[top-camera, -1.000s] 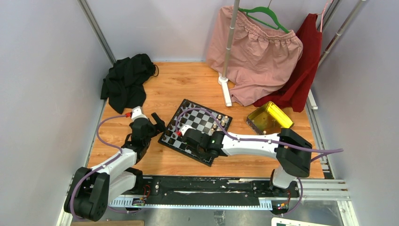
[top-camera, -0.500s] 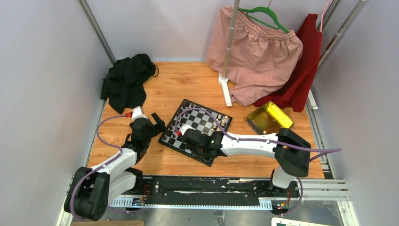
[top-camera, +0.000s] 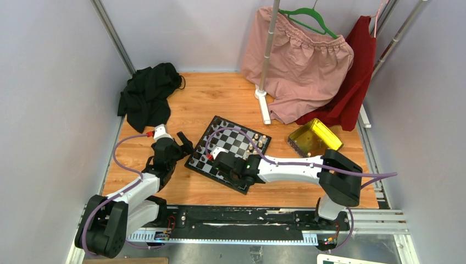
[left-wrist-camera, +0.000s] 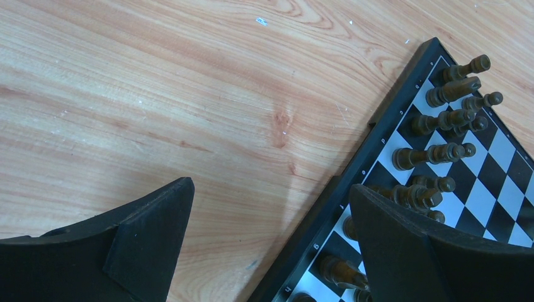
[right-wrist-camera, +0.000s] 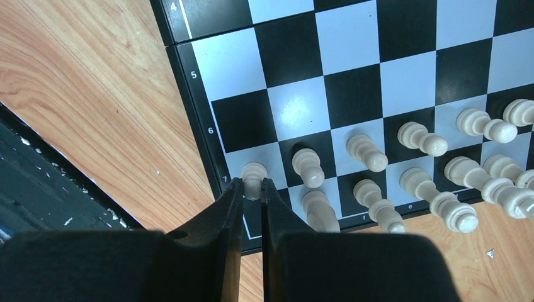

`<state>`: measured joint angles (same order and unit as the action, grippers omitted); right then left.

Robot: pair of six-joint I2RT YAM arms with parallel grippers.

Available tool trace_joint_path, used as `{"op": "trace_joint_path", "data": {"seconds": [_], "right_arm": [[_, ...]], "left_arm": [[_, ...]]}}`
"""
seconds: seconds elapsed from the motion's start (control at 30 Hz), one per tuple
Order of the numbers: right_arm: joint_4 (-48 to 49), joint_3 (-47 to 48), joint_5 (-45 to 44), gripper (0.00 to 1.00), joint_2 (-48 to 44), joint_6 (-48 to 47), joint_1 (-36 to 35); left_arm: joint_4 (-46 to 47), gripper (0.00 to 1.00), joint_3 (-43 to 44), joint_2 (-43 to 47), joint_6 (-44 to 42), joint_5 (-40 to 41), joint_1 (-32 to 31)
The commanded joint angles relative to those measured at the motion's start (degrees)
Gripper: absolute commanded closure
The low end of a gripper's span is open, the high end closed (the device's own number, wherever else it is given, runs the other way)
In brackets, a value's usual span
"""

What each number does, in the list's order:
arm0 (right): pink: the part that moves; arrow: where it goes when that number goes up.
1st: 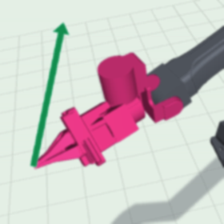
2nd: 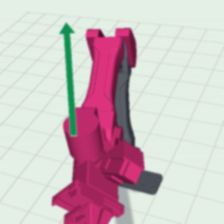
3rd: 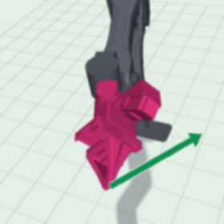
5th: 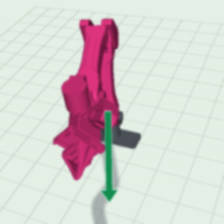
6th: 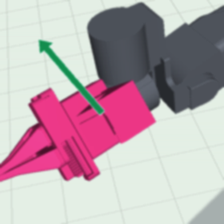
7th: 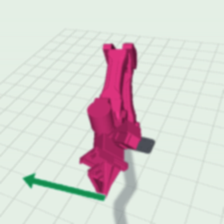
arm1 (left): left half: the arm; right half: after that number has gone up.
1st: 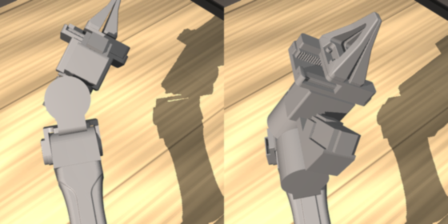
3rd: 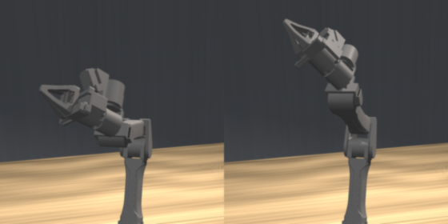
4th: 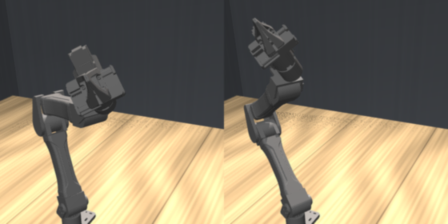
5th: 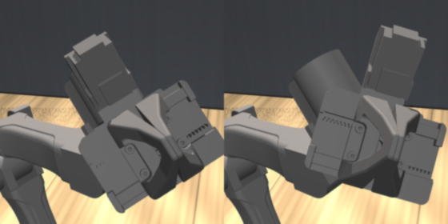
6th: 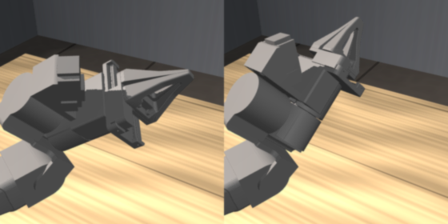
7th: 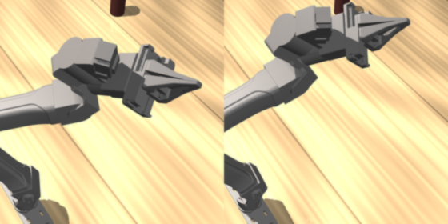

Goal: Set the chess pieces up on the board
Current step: Place the chess piece on the chessboard.

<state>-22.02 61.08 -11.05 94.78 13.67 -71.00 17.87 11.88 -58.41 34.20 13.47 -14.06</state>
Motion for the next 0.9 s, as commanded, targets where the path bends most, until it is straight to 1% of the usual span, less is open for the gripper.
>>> {"op": "trace_joint_path", "data": {"seconds": [0.0, 0.13, 0.23, 0.27, 0.3, 0.33, 0.57, 0.7, 0.77, 0.87], "right_arm": [[0.6, -0.7, -0.8, 0.98, 1.2, 0.2, 0.1], [0.5, -0.7, -0.6, 0.88, 1.1, 0.3, 0.1], [0.2, -0.5, -0.7, 0.78, 0.6, 0.2, 0.1], [0.0, -0.4, -0.9, 0.72, 0.4, 0.1, 0.1], [-0.3, -0.3, -1.2, 0.67, 0.3, 0.0, 0.1], [-0.5, -0.2, -1.5, 0.66, 0.2, -0.1, 0.1], [-1.7, 0.6, -2.4, 0.65, -0.9, -0.5, 0.1], [-2.5, 2.1, -3.1, 0.65, -3.7, -1.2, -0.2], [-3.7, 3.2, -5.0, 0.65, -6.1, -1.7, -0.2], [-4.9, 4.9, -10.5, 0.65, -10.3, -2.3, 0.1]], "left_arm": [[1.3, 0.00, 1.6, -0.3, -0.9, 0.2, -0.6], [1.3, 0.00, 1.7, -0.4, -0.9, 0.2, -0.6], [1.3, 0.00, 1.7, -0.4, -0.9, 0.2, -0.6], [1.3, 0.00, 1.7, -0.5, -0.9, 0.2, -0.6], [1.3, 0.00, 1.7, -0.5, -0.9, 0.2, -0.6], [1.3, 0.00, 1.8, -0.5, -0.9, 0.1, -0.7], [1.3, 0.00, 1.7, -0.5, -0.9, 0.2, -0.7], [1.3, 0.00, 1.7, -0.5, -0.9, 0.3, -0.7], [1.3, 0.00, 1.7, -0.3, -0.9, 0.5, -0.7], [1.3, 0.00, 1.7, -0.3, -0.8, 0.7, -0.7]]}}
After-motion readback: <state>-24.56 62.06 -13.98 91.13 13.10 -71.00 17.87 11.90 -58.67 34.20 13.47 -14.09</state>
